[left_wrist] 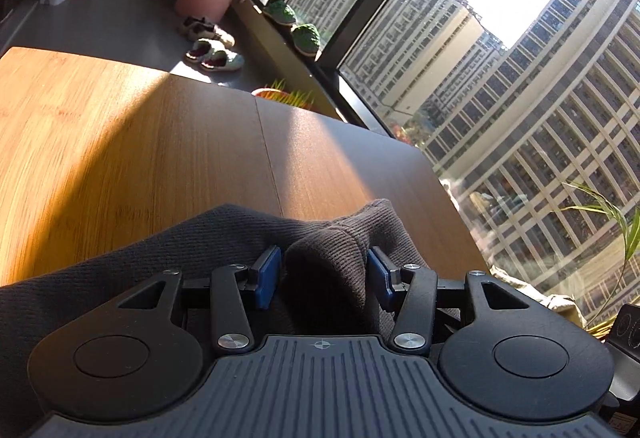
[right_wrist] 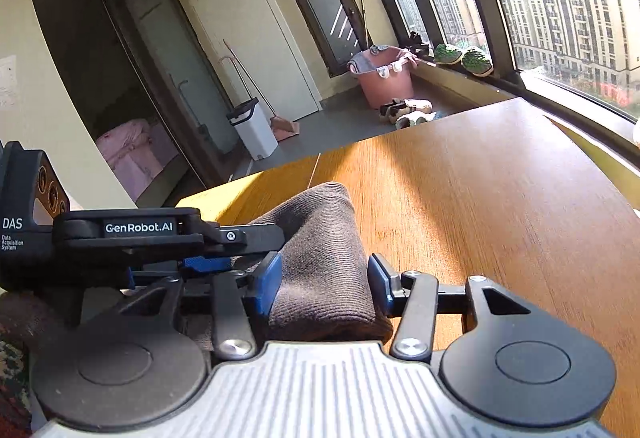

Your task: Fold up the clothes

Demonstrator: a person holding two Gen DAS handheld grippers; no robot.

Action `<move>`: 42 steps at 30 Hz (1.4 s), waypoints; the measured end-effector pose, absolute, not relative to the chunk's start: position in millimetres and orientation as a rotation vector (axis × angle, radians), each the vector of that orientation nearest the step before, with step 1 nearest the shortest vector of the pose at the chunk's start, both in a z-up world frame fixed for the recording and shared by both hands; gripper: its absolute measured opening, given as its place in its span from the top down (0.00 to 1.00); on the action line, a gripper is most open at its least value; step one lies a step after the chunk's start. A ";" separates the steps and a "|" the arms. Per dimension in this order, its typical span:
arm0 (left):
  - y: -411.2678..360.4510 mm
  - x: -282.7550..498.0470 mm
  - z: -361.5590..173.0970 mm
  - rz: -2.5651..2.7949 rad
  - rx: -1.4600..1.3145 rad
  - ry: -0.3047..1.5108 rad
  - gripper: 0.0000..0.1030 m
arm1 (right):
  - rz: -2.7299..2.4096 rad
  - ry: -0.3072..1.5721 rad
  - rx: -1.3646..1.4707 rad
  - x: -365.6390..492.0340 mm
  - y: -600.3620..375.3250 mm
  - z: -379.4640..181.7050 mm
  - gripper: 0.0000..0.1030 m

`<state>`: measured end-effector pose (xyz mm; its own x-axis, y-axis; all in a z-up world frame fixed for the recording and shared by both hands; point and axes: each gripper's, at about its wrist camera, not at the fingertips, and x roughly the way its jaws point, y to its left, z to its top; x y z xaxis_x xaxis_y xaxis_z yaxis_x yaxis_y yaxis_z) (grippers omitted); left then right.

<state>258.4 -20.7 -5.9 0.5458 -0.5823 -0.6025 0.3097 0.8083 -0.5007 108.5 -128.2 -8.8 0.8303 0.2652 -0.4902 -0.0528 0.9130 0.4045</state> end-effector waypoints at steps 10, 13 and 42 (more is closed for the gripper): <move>-36.1 244.6 22.8 -0.585 -0.304 0.776 0.48 | 0.150 0.525 0.020 96.2 -119.2 28.8 0.88; -46.5 241.8 35.0 -0.603 -0.297 0.759 0.45 | 0.081 0.493 -0.288 91.8 -99.6 33.6 0.91; -67.9 256.4 -4.8 -0.608 -0.194 0.852 0.38 | 0.248 0.501 0.038 54.8 -135.2 41.0 0.68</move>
<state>256.4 -67.9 -4.8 0.5020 -0.5744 -0.6466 0.4245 0.8150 -0.3945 54.8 -135.2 41.0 0.8479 0.2443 -0.4706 -0.2260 0.9694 0.0961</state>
